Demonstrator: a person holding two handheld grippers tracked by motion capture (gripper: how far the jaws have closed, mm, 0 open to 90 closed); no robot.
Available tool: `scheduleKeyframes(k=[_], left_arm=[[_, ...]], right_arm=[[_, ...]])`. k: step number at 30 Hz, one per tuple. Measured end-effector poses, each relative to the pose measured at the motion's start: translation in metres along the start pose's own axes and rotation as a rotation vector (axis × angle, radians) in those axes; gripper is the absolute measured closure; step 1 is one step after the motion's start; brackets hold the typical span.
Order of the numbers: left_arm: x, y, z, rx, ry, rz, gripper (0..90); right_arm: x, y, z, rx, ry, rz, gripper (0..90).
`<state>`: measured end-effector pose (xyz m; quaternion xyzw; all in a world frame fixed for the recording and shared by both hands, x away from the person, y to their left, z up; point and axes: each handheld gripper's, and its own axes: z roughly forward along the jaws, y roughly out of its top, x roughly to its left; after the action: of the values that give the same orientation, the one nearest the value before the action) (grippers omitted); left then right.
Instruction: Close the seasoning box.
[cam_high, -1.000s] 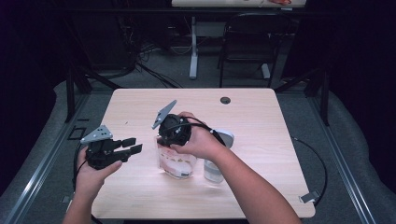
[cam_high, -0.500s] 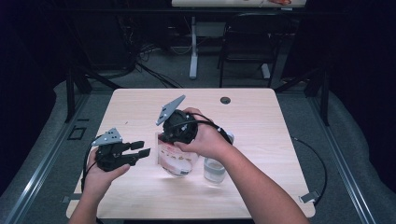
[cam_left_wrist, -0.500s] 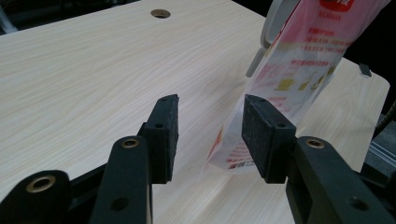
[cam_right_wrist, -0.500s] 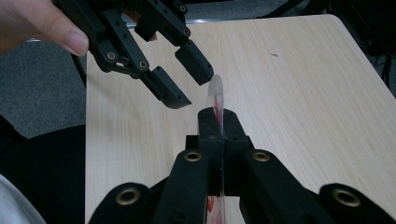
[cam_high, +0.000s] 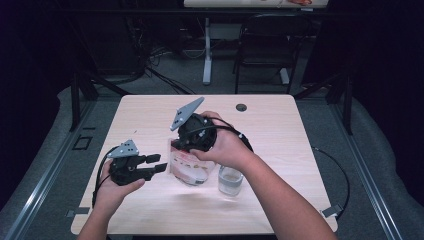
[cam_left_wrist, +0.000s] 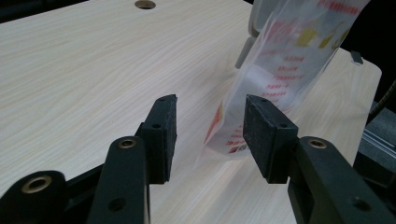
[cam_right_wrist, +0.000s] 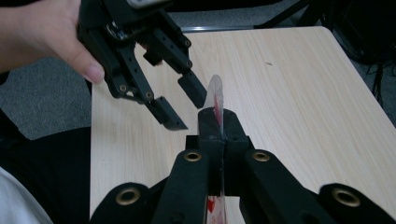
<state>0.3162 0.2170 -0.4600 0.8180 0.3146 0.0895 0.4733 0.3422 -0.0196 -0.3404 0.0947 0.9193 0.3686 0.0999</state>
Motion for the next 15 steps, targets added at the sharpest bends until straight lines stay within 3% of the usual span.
scheduleKeyframes(k=[7, 15], left_arm=[[-0.0028, -0.0019, 0.0070, -0.007, -0.037, 0.011, 52.2], [-0.0044, -0.0025, 0.0094, -0.004, -0.052, 0.027, 51.3]], right_arm=[[0.0034, 0.0036, -0.0070, -0.004, -0.001, -0.018, 89.9], [0.0044, 0.0029, -0.0094, -0.012, -0.008, -0.016, 89.9]])
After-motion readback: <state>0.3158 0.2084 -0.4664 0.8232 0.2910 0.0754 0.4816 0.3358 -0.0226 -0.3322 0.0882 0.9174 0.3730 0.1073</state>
